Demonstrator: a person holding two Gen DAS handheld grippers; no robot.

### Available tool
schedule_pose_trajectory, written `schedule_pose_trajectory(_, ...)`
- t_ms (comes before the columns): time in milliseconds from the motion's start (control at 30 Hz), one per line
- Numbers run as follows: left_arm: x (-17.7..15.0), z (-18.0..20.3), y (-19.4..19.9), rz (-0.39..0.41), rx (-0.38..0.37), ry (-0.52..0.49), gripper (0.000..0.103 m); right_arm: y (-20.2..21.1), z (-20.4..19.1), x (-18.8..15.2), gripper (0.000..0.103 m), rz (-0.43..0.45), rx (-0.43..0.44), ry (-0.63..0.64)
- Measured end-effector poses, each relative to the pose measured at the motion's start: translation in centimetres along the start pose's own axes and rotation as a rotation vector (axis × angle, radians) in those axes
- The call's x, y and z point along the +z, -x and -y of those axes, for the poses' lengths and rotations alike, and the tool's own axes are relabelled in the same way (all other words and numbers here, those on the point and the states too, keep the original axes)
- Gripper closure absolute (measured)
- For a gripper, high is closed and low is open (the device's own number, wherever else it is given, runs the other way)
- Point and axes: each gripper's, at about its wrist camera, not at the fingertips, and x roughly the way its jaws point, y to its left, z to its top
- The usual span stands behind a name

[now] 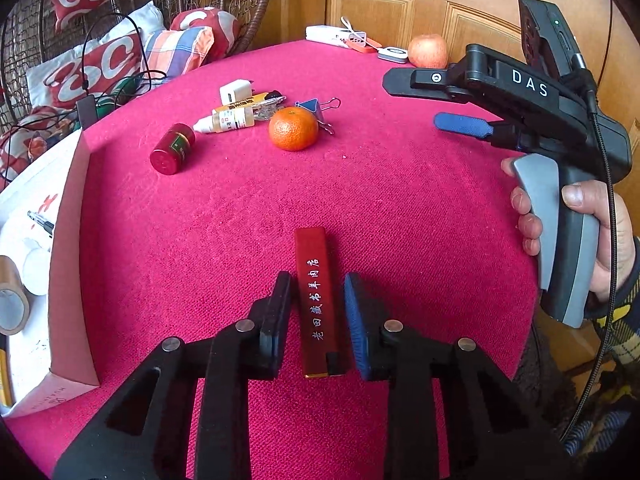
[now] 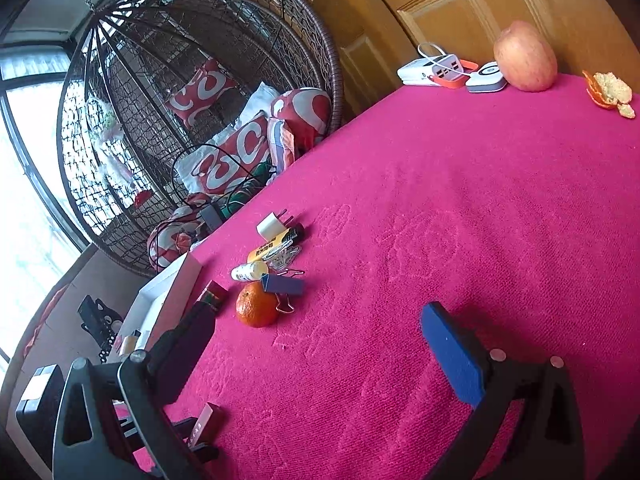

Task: Organize rigid objects
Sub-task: 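Grasp the red lighter with the left tool while the right tool grasps the blue binder clip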

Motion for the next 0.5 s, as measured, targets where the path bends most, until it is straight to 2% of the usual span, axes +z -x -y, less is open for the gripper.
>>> schedule_pose_trajectory(100,-0.1,0.0,0.0,0.006,0.0,-0.001,0.078,-0.7,-2.4,0.9,0.001,-0.03,-0.053,0.168)
schedule_pose_trajectory(233,-0.1,-0.2,-0.1,0.011,0.002,0.011,0.078,-3.4,-3.8,2.3,0.027,-0.136,-0.124,0.349)
schedule_pose_trajectory(267,-0.1,-0.2,-0.1,0.011,0.004,0.014,0.078,-4.1,-3.7,2.5,0.03,-0.171,-0.13,0.379)
schedule_pose_trajectory(400,-0.1,-0.5,-0.2,0.012,-0.014,0.03,0.078,-5.3,-3.9,2.0,0.031,-0.264,-0.032,0.461)
schedule_pose_trajectory(500,-0.1,-0.6,-0.1,0.012,-0.016,0.032,0.078,-5.9,-5.0,1.4,0.031,-0.268,-0.056,0.559)
